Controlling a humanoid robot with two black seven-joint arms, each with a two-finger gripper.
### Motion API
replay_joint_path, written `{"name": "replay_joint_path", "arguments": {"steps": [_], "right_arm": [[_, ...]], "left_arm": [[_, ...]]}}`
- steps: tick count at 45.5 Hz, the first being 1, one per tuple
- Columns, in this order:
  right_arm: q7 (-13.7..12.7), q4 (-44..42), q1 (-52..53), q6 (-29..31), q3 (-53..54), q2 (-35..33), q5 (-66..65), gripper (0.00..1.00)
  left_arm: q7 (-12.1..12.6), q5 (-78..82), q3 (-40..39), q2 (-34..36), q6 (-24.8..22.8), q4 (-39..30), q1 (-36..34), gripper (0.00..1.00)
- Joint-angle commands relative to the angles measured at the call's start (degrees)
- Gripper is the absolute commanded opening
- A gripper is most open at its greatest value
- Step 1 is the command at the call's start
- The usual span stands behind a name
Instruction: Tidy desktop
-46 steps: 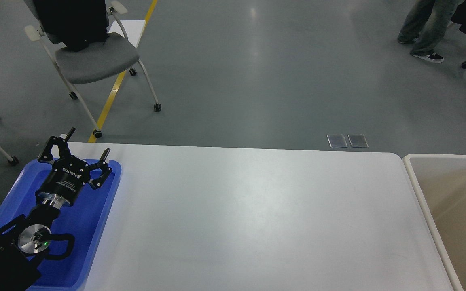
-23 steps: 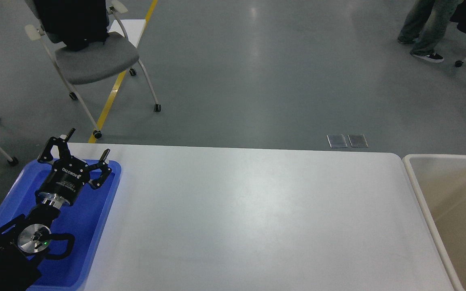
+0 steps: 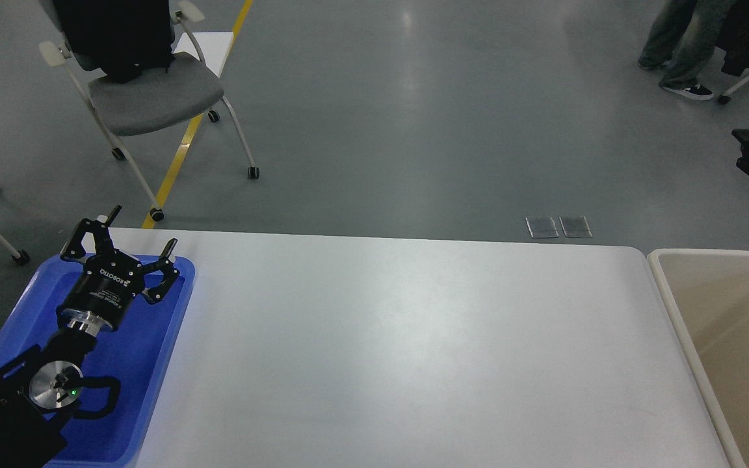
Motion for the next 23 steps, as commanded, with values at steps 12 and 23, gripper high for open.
{"name": "replay_joint_path", "arguments": {"steps": [12, 23], "right_arm": [[13.42, 6.37, -8.37, 0.54, 17.89, 5.54, -3.31, 1.0], [20.27, 6.46, -13.64, 0.28, 19.83, 10.11, -8.76, 1.0]], "left_arm": [[0.0, 0.0, 0.01, -0.01, 0.0, 0.0, 0.0, 0.99], [0.0, 0.0, 0.01, -0.01, 0.0, 0.0, 0.0, 0.99]]}}
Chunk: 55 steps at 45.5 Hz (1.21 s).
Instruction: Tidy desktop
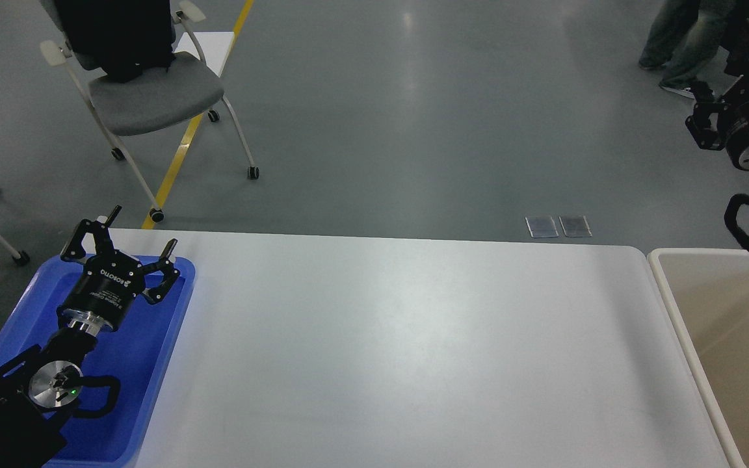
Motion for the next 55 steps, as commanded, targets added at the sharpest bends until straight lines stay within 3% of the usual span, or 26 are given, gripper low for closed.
{"name": "replay_joint_path", "arguments": {"steps": [1, 14, 32, 55], "right_arm": [[8.0, 1.2, -7.73, -0.21, 4.96, 4.74, -4.23, 1.0], [21.73, 1.2, -18.99, -0.21, 6.99, 11.15, -4.23, 1.0], [21.73, 1.02, -26.47, -0.12, 5.94, 18.98, -4.94, 1.0], [21.73, 1.11, -27.0, -0.21, 6.02, 19.86, -4.94, 1.0]], "left_arm": [[0.0, 0.0, 0.0, -0.01, 0.0, 0.0, 0.0, 0.99], [0.0, 0.0, 0.0, -0.01, 0.0, 0.0, 0.0, 0.99], [0.0, 0.0, 0.0, -0.01, 0.0, 0.0, 0.0, 0.99], [0.0, 0.0, 0.0, -0.01, 0.0, 0.0, 0.0, 0.99]]}}
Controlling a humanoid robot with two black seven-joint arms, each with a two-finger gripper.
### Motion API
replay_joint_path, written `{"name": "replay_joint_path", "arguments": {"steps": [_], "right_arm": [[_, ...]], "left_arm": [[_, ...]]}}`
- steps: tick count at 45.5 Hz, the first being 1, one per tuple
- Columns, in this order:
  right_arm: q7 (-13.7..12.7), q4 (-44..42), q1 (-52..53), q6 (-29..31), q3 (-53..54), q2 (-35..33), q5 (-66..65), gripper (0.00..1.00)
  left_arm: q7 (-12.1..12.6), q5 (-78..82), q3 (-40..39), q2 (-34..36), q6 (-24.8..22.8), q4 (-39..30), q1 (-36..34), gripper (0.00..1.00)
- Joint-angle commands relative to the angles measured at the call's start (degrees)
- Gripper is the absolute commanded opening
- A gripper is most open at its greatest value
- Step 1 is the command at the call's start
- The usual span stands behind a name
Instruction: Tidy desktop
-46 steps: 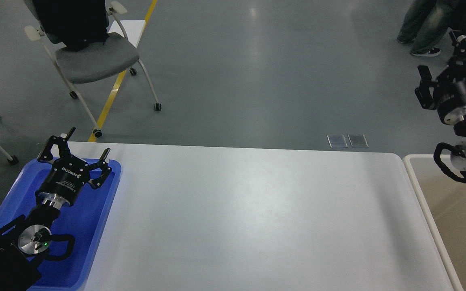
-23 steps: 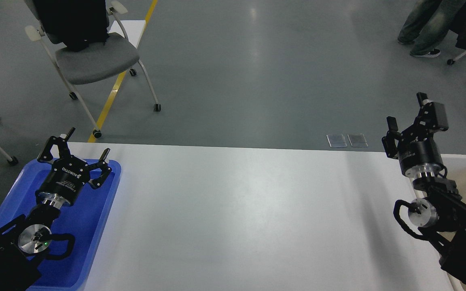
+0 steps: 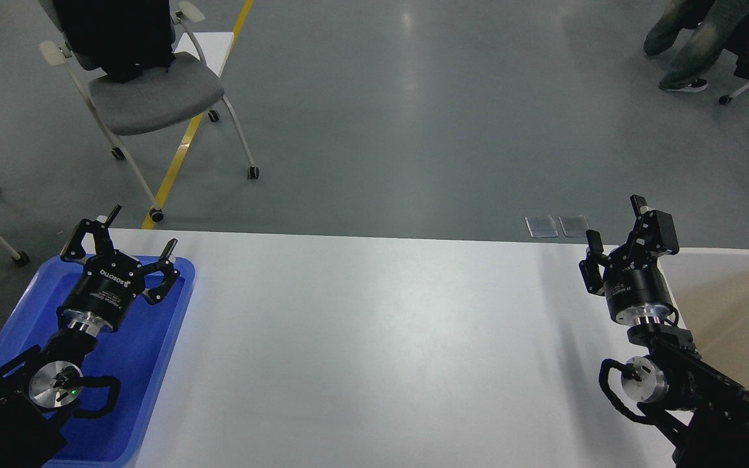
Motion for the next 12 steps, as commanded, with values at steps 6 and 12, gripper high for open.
{"name": "replay_joint_path", "arguments": {"steps": [6, 12], "right_arm": [[0.14, 0.04, -0.47, -0.21, 0.24, 0.48, -0.03, 1.0], [0.14, 0.04, -0.47, -0.47, 0.5, 0.48, -0.03, 1.0]], "left_arm": [[0.0, 0.0, 0.0, -0.01, 0.0, 0.0, 0.0, 0.99], [0.0, 0.0, 0.0, -0.01, 0.0, 0.0, 0.0, 0.99]]}}
